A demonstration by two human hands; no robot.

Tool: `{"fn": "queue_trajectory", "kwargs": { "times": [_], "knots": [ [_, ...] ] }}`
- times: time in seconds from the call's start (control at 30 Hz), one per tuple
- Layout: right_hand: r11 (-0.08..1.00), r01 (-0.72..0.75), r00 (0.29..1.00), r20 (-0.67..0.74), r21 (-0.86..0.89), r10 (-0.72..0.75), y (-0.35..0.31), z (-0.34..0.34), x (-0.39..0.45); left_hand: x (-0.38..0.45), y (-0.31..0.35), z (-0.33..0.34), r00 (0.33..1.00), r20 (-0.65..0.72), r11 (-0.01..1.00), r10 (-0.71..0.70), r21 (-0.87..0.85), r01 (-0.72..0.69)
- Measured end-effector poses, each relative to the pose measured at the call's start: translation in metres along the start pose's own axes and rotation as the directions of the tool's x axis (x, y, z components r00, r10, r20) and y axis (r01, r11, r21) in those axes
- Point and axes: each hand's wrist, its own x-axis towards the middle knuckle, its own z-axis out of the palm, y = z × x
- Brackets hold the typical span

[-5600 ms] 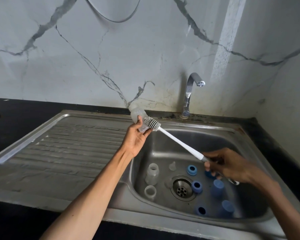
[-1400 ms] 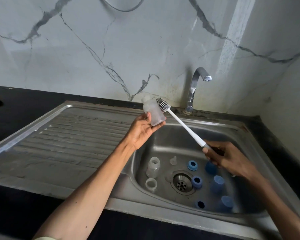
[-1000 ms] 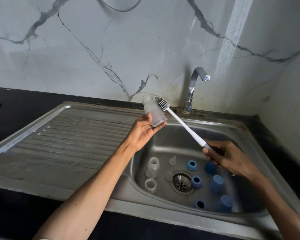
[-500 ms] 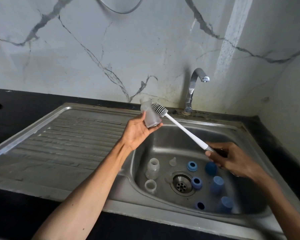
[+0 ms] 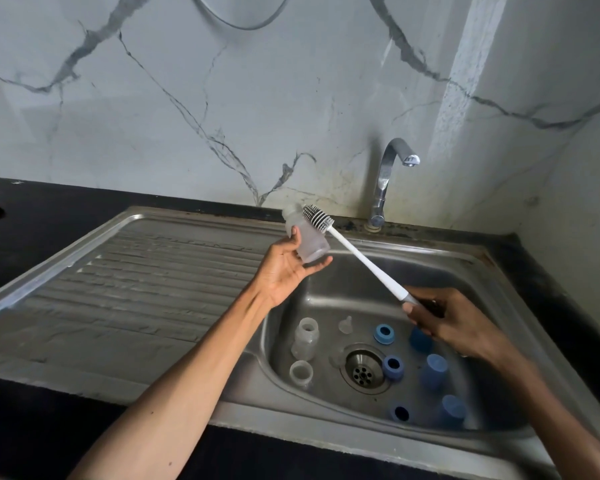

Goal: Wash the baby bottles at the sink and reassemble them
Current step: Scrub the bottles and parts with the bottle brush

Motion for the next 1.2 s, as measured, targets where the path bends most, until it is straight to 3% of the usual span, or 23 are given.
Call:
{"fn": "queue_trajectory", "kwargs": {
  "times": [0.2, 0.47, 0.67, 0.97, 1.2],
  "knots": [
    [1.0, -0.019, 0.981, 0.191, 0.01, 0.016, 0.005, -0.019, -0.006, 0.003, 0.018, -0.013, 0.996, -0.053, 0.993, 0.075, -0.084, -0.079],
    [0.997, -0.029, 0.999, 0.027, 0.071, 0.027, -0.002, -0.001, 0.001, -0.003, -0.002, 0.002, 0.998, 0.061, 1.0, -0.002, -0.013, 0.003],
    [0.99, -0.091, 0.965, 0.255, 0.11, 0.06, 0.003, -0.015, -0.005, -0.002, 0.014, -0.005, 0.995, -0.051, 0.996, 0.083, -0.011, -0.084],
    [0.991, -0.049, 0.997, 0.058, 0.127, 0.042, 0.0, 0.0, 0.001, -0.001, 0.005, -0.002, 0.999, -0.038, 0.999, 0.003, -0.043, -0.004],
    [0.991, -0.112, 0.956, 0.282, 0.076, 0.087, 0.003, -0.023, -0.007, 0.001, 0.018, -0.014, 0.998, -0.045, 0.999, 0.045, -0.011, -0.045]
  ]
}}
